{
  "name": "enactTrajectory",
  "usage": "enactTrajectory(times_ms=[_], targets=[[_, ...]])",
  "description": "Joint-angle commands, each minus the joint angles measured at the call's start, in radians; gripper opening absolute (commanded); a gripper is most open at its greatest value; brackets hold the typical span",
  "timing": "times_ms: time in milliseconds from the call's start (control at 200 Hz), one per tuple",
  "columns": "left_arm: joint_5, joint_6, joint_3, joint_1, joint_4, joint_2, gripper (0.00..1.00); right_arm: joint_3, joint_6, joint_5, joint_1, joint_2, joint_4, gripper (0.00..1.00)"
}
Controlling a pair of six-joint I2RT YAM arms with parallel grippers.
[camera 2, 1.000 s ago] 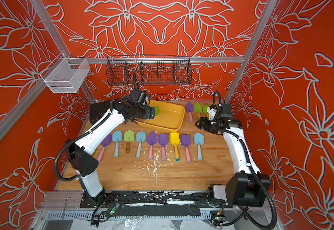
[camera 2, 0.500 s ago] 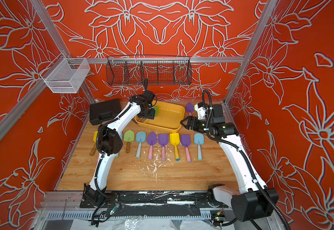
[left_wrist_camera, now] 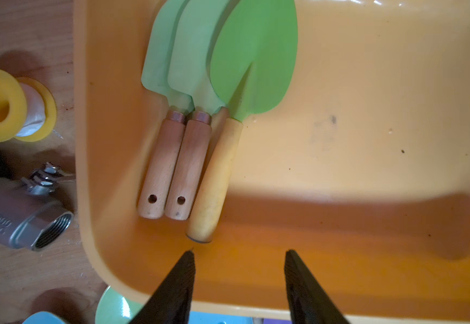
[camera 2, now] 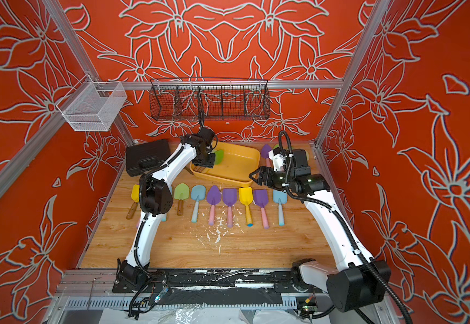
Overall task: Take the shovel out of the storage box
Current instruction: Pick up the shovel from the storage box.
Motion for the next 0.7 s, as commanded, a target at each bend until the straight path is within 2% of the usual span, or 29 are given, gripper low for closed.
enactTrajectory(times_ms=[0, 260, 696], targets=[[-0.016, 0.000, 0.015, 0.027, -0.008, 0.051, 0.50, 0.007, 0.024, 0.008, 0.016, 0.010, 0.013, 0.77], [-0.026, -0.016, 0.017, 0.028, 0.003, 0.104, 0.43, 0.007, 0.034, 0.018, 0.032, 0.016, 0.011, 0.77], [-0.042, -0.024, -0.045, 0.029, 0.012, 0.133, 0.37, -0.002, 0.068, 0.026, 0.052, 0.030, 0.037, 0.77]])
